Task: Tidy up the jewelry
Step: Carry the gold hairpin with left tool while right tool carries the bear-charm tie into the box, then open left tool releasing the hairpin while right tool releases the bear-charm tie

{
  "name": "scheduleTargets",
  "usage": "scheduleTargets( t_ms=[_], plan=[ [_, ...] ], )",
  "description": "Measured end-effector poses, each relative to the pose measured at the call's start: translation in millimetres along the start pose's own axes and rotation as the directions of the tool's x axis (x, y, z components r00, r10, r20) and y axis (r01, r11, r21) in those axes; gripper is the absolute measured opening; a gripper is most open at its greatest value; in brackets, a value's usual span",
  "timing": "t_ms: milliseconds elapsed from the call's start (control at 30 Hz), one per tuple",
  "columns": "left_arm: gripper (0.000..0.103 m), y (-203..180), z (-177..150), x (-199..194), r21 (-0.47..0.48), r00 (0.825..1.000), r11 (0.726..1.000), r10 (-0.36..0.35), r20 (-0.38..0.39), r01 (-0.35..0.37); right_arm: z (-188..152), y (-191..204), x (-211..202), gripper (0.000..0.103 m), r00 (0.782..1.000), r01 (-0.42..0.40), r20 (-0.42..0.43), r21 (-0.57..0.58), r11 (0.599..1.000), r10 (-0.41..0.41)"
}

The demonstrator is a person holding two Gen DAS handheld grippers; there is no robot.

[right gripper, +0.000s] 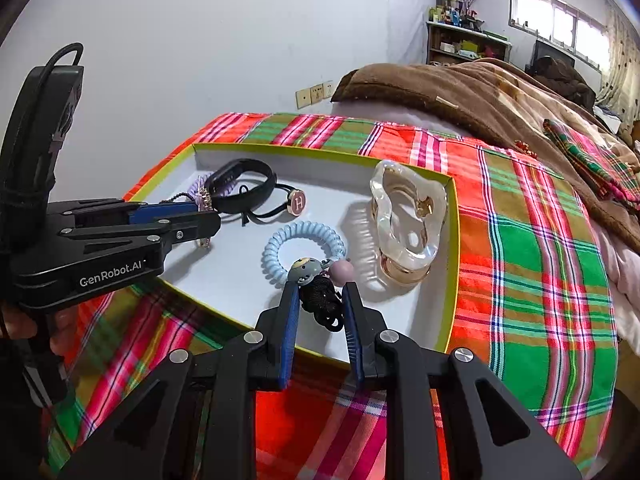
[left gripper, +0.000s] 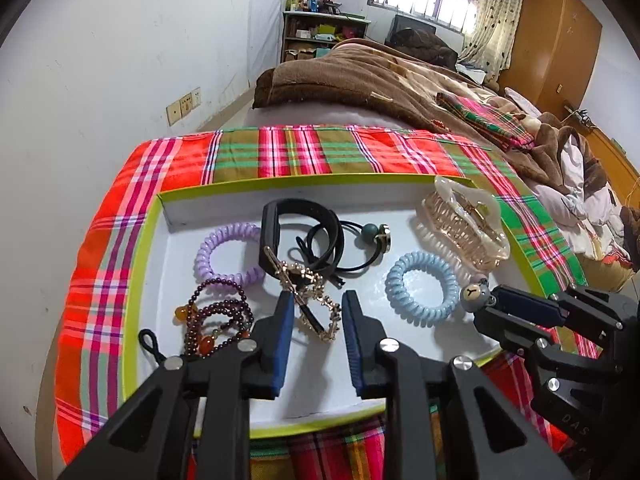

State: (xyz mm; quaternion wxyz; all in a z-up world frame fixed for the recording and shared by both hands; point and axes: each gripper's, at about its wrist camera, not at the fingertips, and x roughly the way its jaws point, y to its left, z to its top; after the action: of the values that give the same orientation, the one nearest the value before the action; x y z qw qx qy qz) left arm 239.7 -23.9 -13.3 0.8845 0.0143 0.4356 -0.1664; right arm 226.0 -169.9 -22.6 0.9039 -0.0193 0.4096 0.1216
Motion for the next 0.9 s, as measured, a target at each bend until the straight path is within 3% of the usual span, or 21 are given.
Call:
scheduleTargets(
  t_ms=[733, 900],
  plan=[
    [0.026, 3.3, -3.6, 7.7, 0.001, 1.000, 1.000, 0.002, -0.020, -0.002, 3.8, -4.5, 10.5, 0.023, 0.999, 0.001, -0.041, 0.000, 1.000, -0.001],
    [0.031, 2.5, -6.4, 9.3, 0.001, 1.000, 1.000, 0.004, -0.029, -0.004, 4.7, -5.0, 11.6, 0.023, 0.999, 0.003, -0.044, 0.004, 1.000, -0.003]
  ],
)
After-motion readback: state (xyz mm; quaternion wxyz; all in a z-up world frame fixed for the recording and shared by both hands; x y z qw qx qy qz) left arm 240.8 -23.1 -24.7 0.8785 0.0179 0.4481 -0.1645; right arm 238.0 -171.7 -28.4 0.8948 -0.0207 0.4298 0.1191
